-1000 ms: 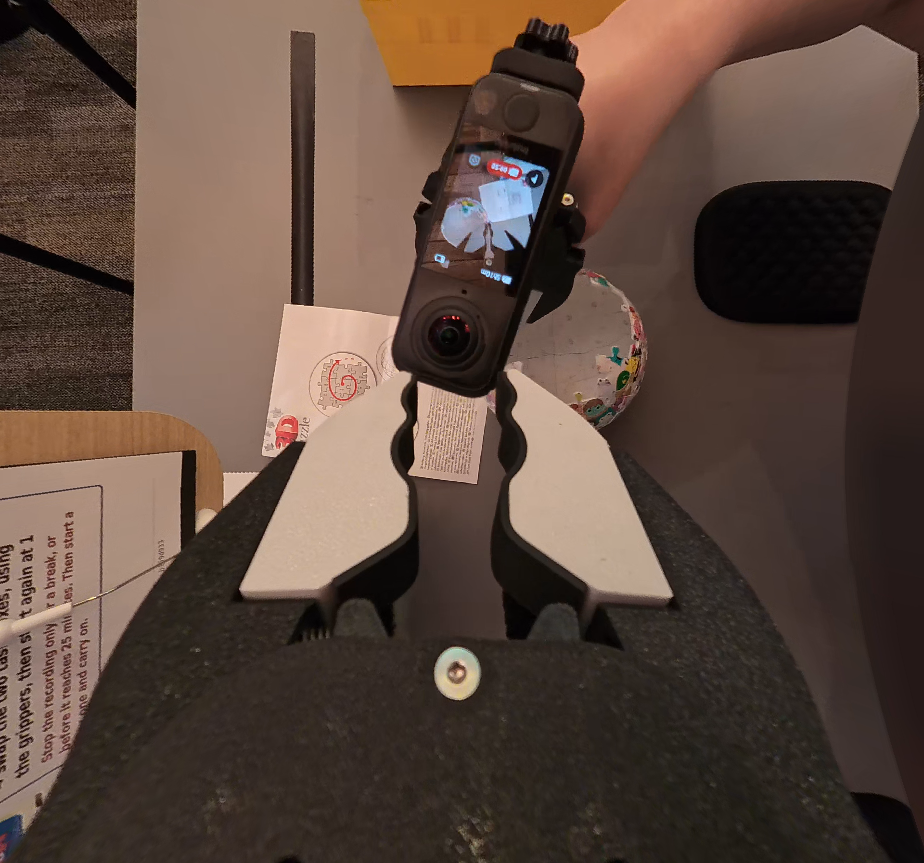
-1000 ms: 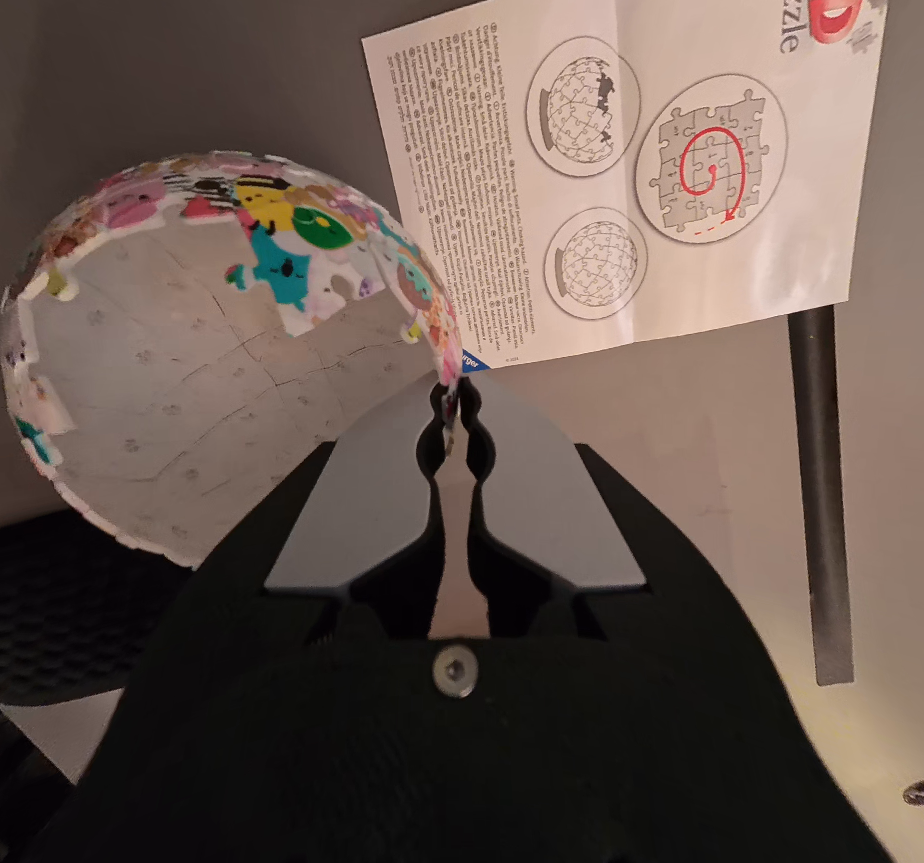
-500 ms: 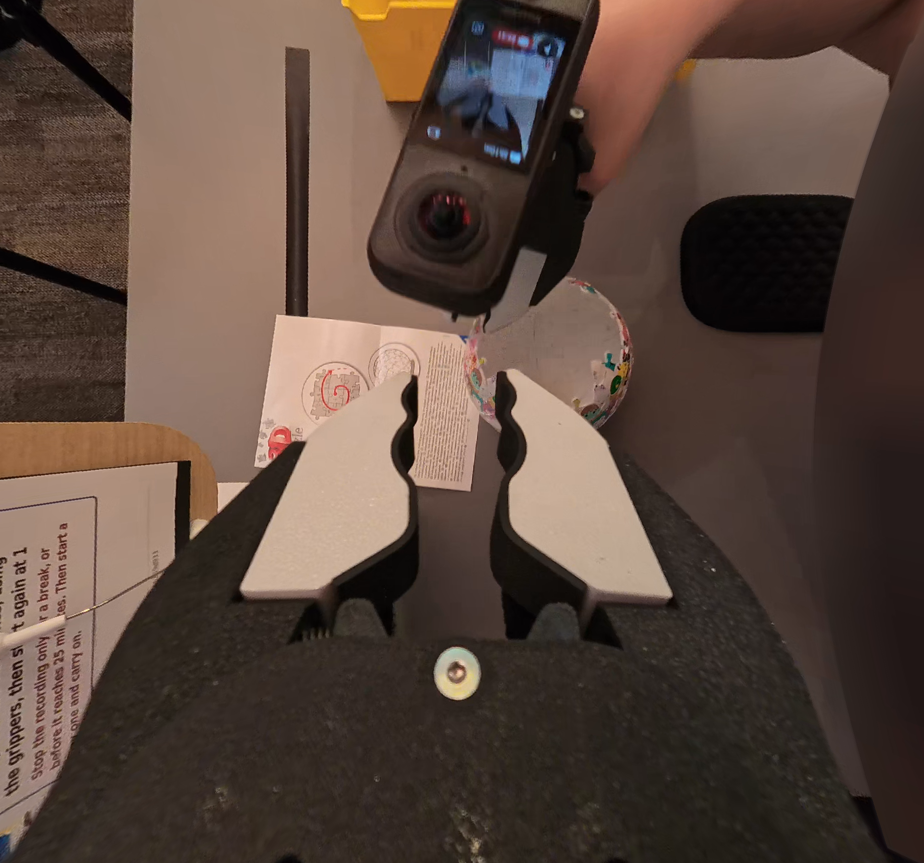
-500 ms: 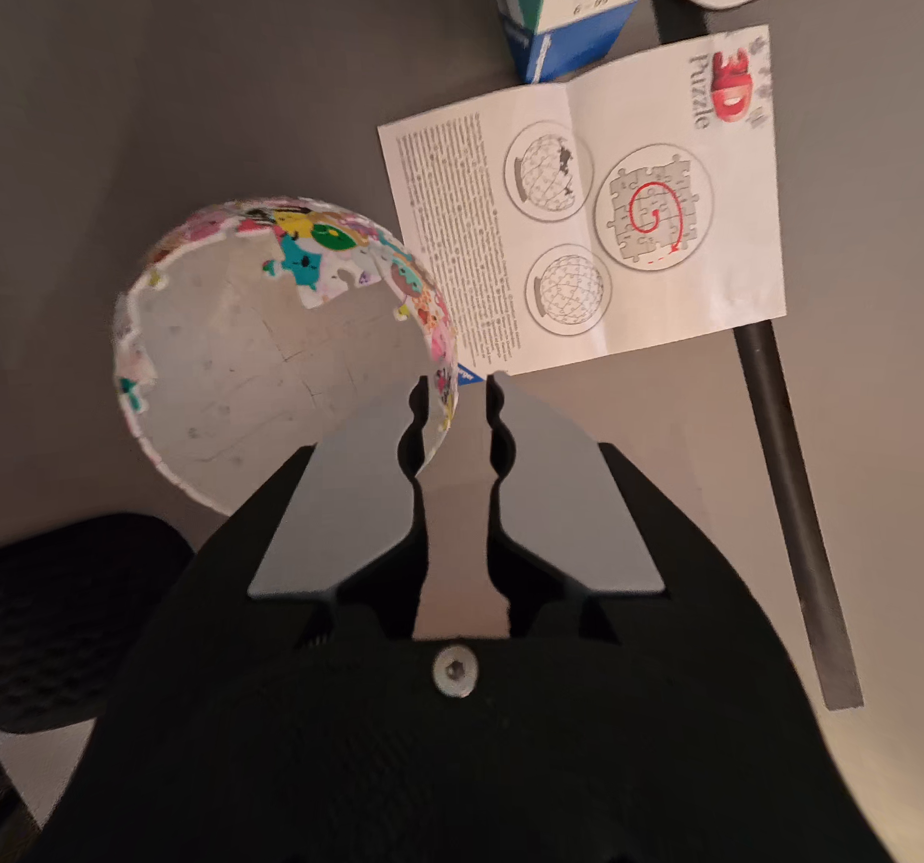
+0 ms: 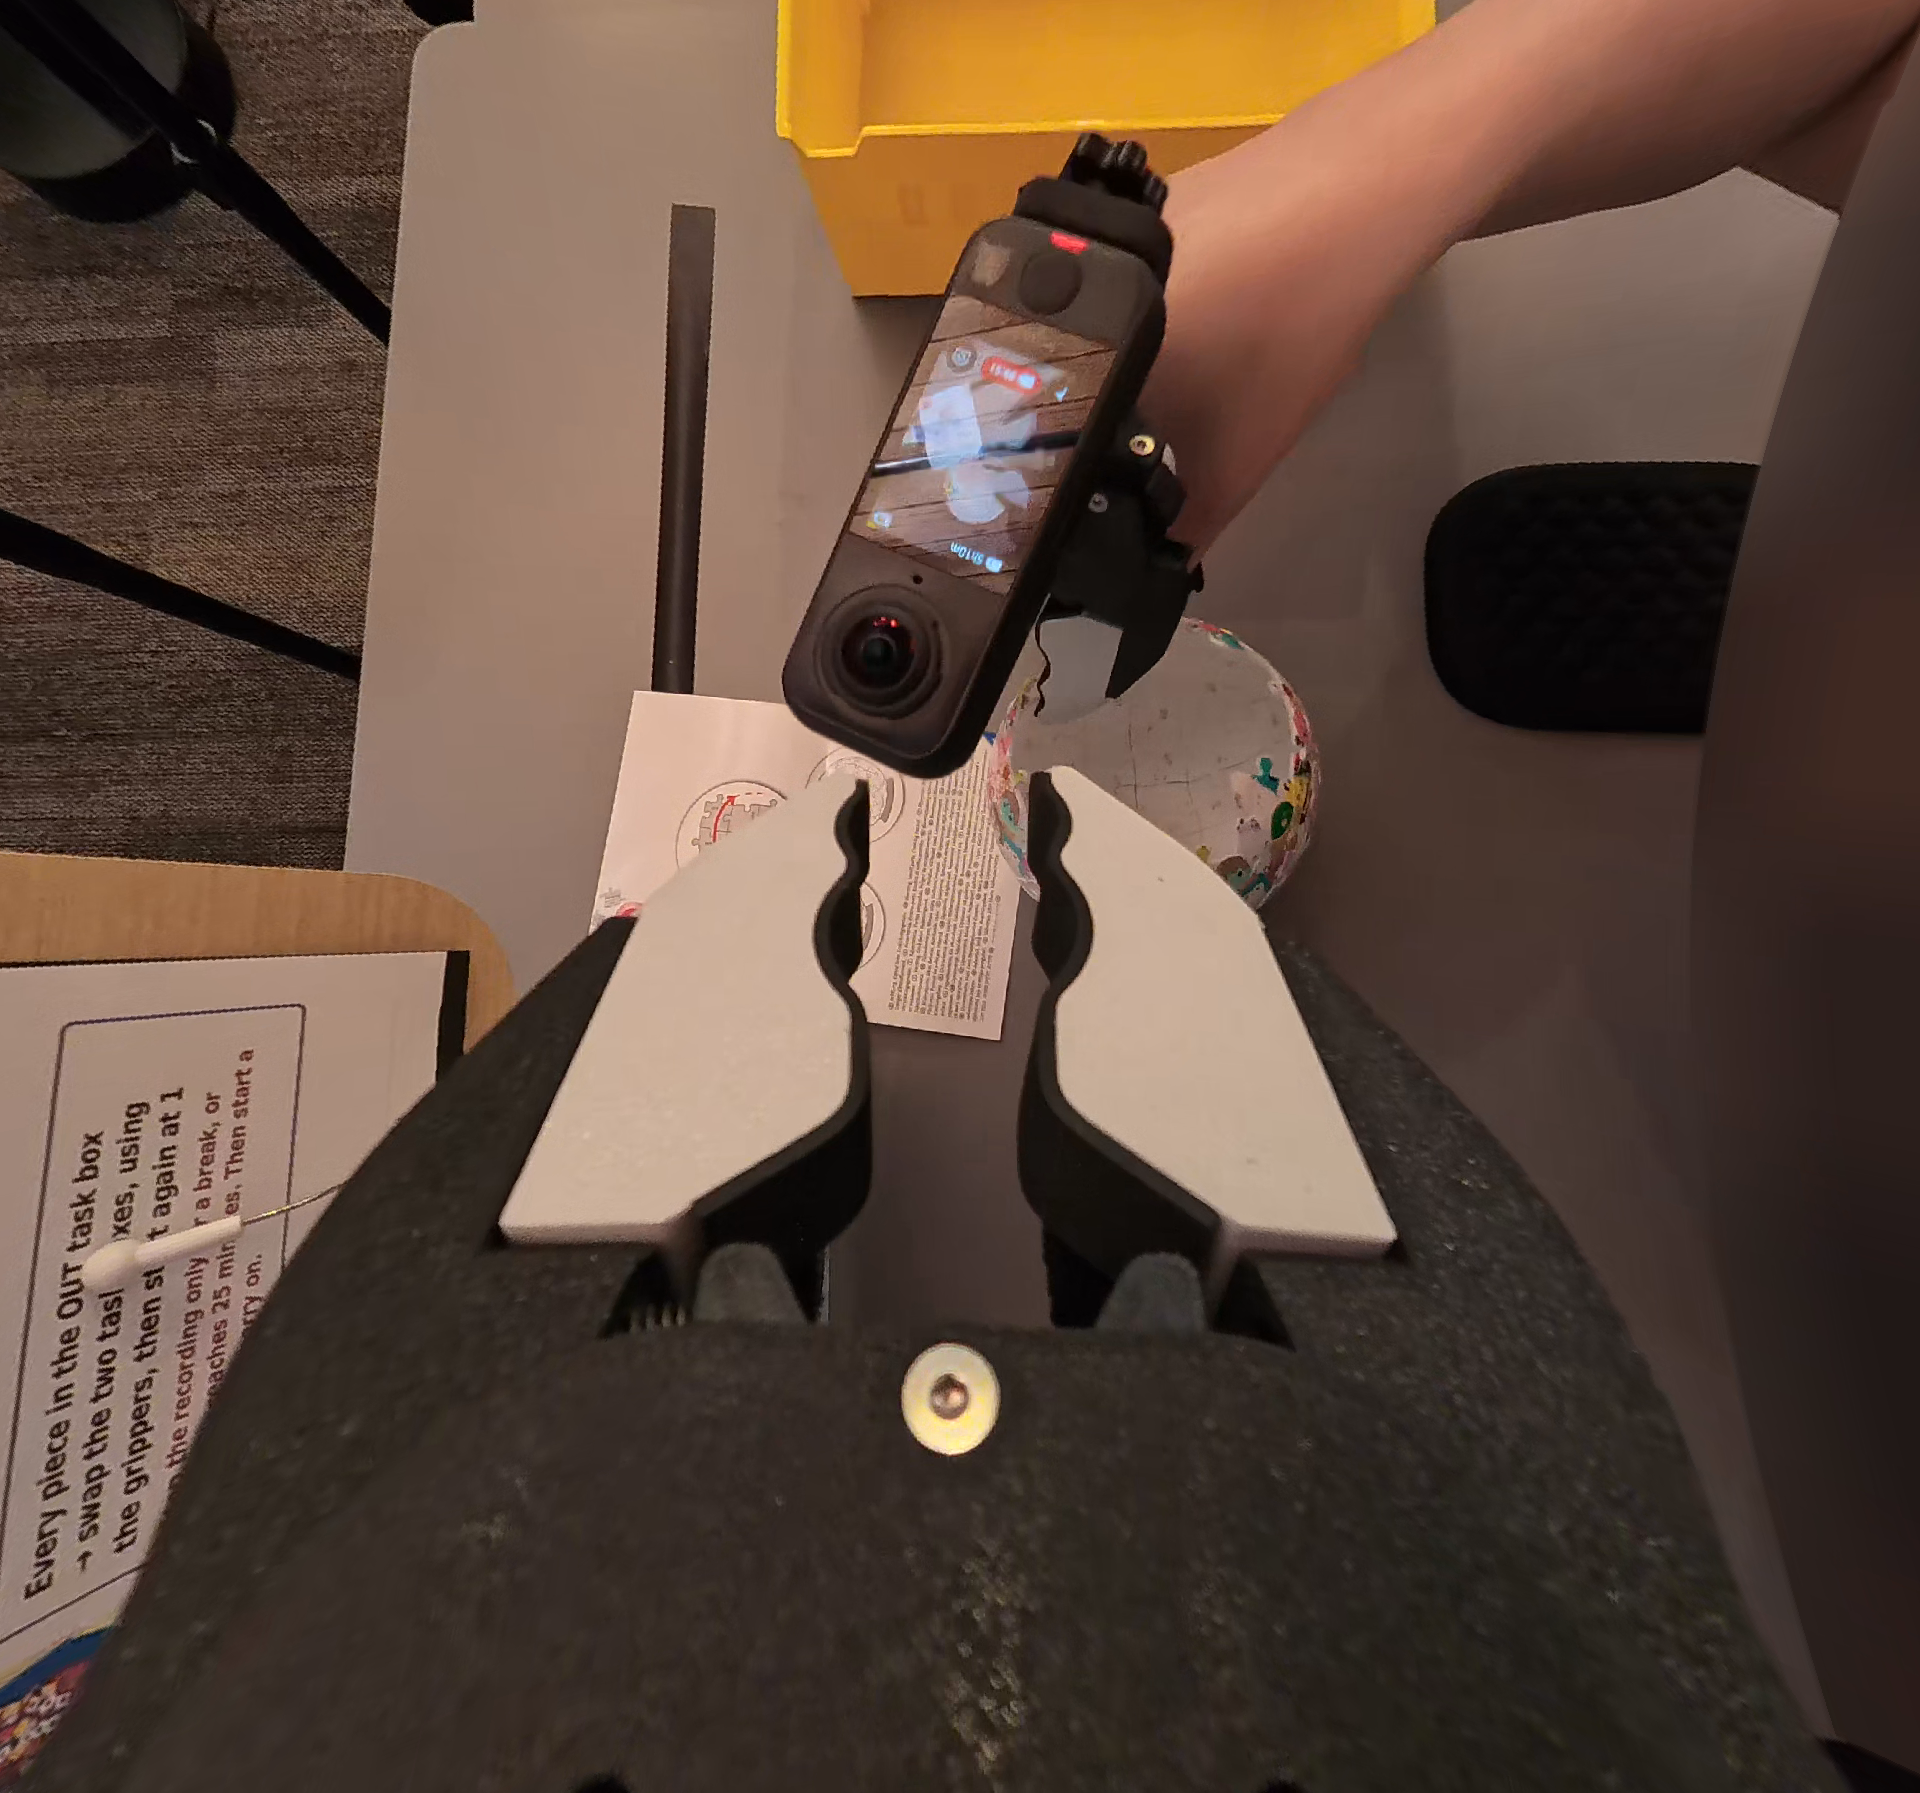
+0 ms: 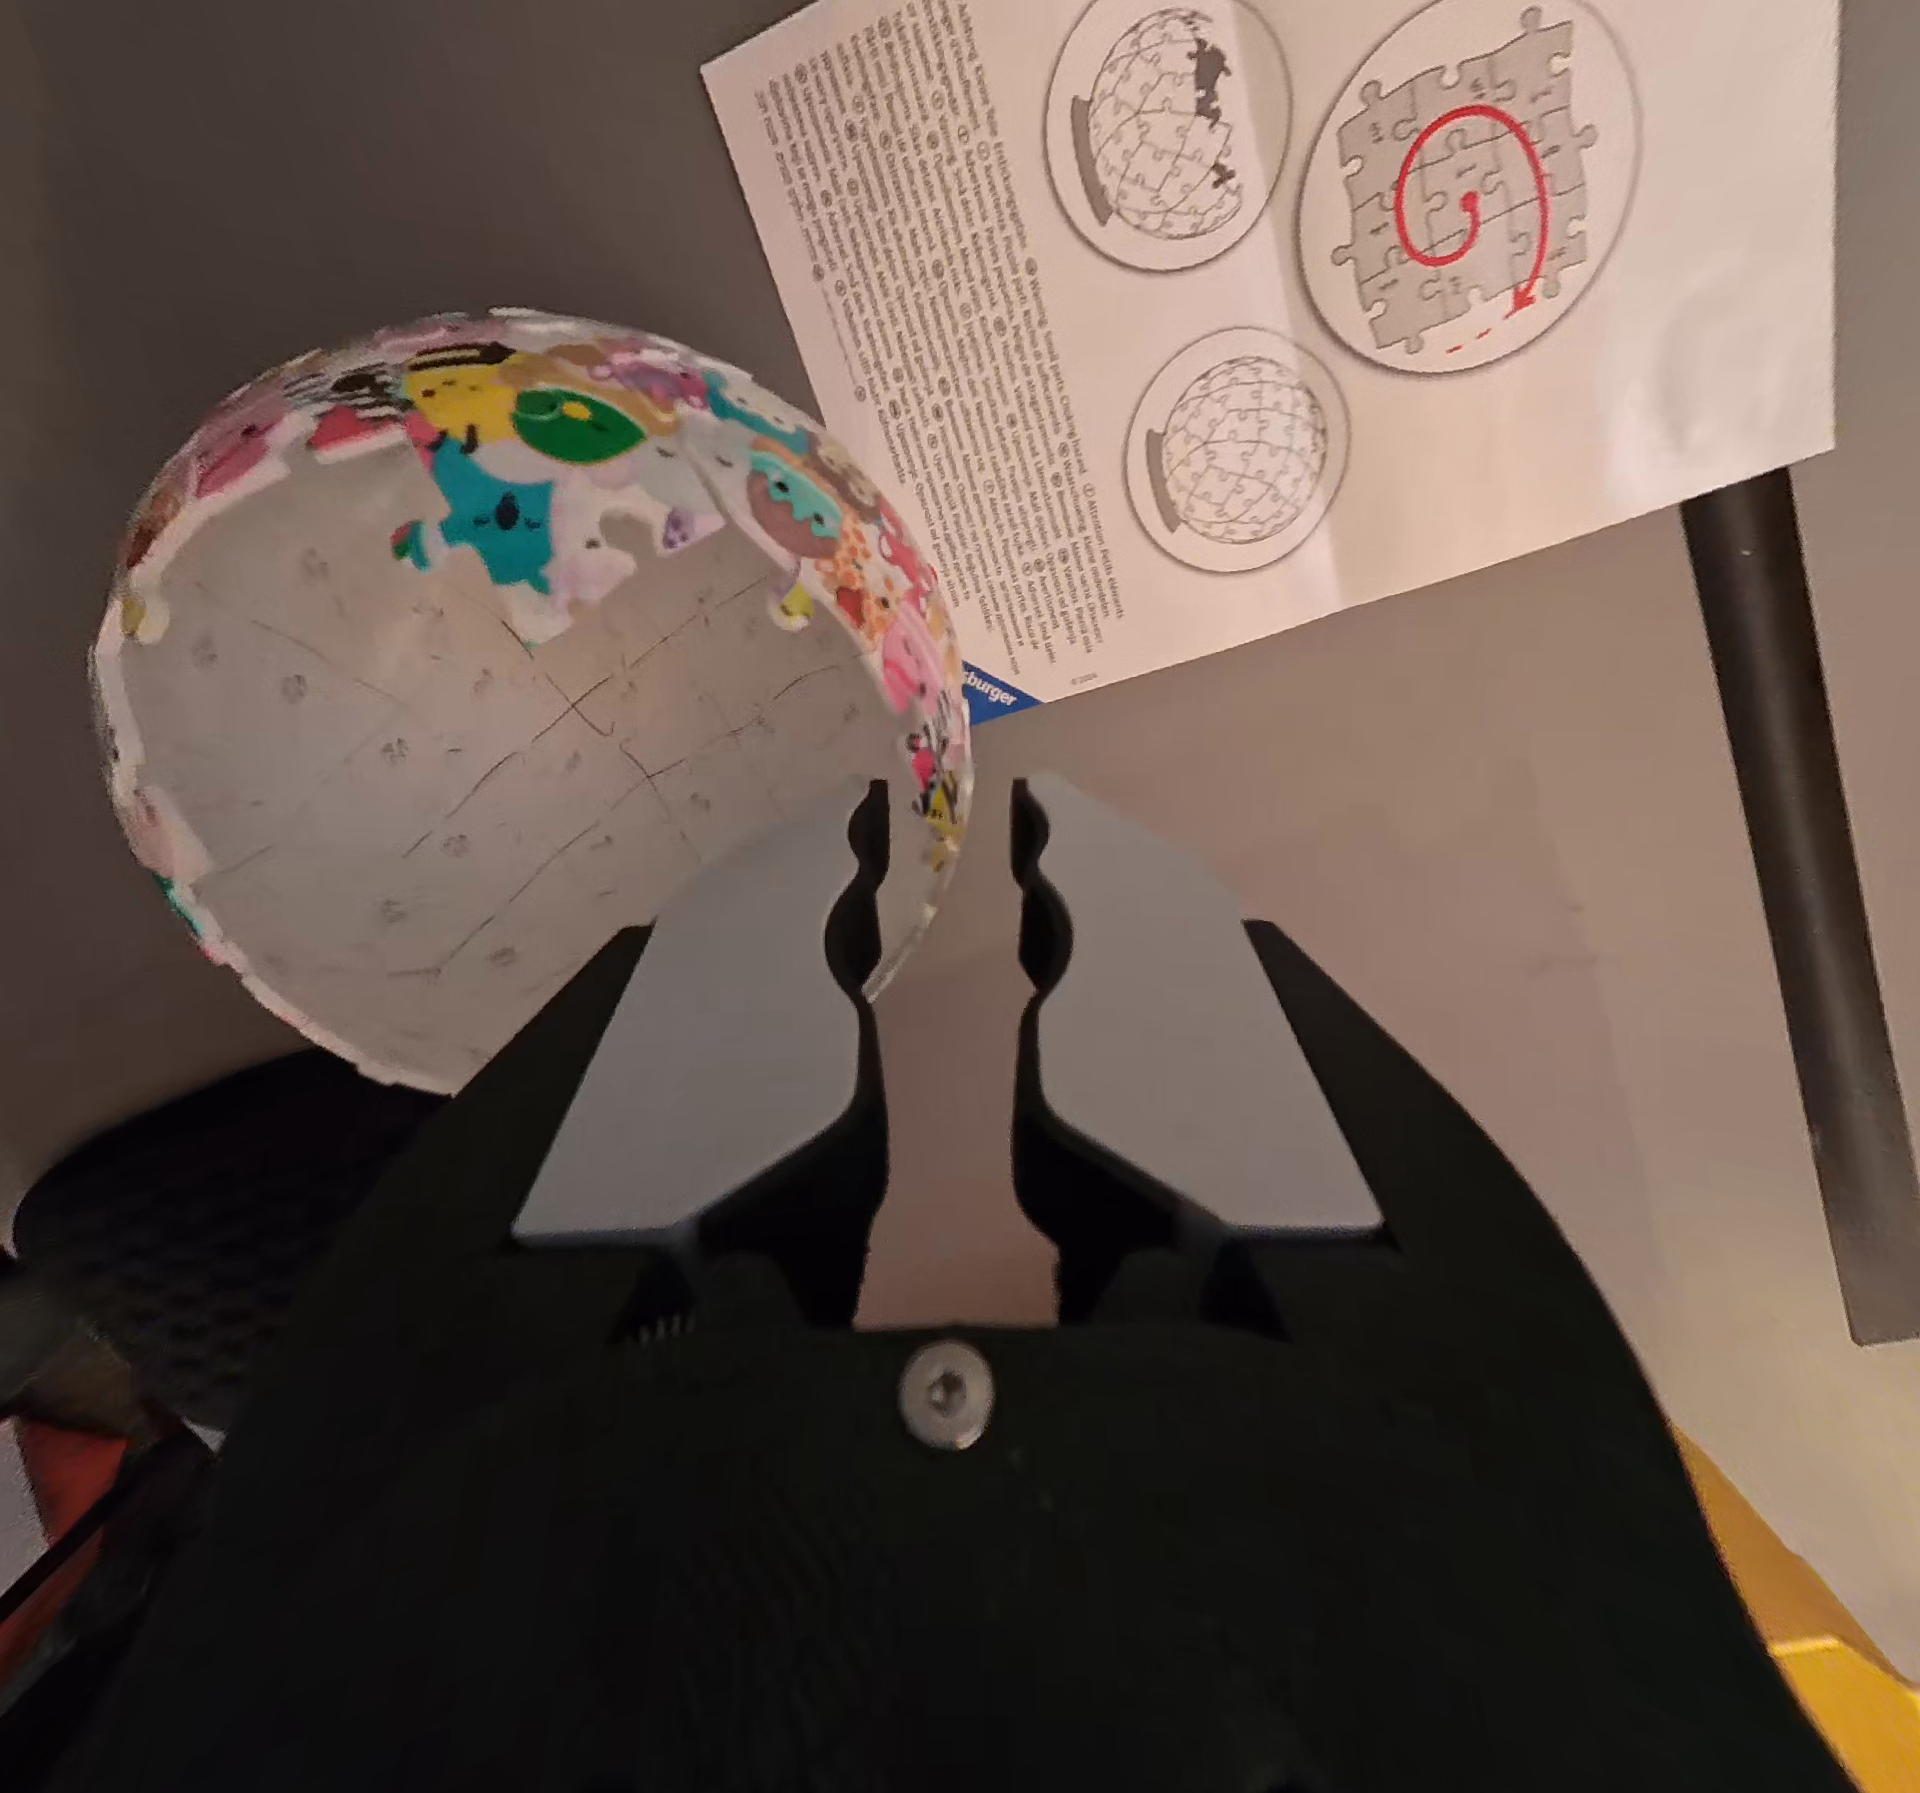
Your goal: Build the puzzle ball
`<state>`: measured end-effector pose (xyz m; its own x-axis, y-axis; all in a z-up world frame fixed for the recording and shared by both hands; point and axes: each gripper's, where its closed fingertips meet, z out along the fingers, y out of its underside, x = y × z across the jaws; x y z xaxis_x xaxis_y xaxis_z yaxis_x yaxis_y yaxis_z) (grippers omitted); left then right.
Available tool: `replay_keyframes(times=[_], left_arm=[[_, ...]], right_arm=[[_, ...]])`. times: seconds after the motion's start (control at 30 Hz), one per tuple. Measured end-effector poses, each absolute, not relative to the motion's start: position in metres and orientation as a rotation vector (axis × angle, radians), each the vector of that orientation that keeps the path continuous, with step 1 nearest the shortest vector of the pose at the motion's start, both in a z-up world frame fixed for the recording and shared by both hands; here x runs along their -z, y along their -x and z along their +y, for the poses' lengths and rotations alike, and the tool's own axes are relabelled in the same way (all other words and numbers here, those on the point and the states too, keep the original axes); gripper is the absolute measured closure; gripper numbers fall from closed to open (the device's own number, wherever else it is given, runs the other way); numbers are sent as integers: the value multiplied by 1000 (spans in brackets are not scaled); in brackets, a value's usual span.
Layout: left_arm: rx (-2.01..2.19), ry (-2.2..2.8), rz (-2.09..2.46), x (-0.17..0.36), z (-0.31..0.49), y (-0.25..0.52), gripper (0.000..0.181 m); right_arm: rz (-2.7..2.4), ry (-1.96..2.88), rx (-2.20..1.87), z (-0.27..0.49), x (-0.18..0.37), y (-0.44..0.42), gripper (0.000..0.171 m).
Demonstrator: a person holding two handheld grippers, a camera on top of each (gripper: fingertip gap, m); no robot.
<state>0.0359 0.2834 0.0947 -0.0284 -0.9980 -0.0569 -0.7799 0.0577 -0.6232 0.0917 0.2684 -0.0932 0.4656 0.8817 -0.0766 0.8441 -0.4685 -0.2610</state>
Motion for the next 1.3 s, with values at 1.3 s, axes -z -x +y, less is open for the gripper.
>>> replay_keyframes(times=[1.3], left_arm=[[921, 1601, 1554, -53, 223, 26, 131]], right_arm=[[-926, 1784, -524, 254, -19, -129, 130]])
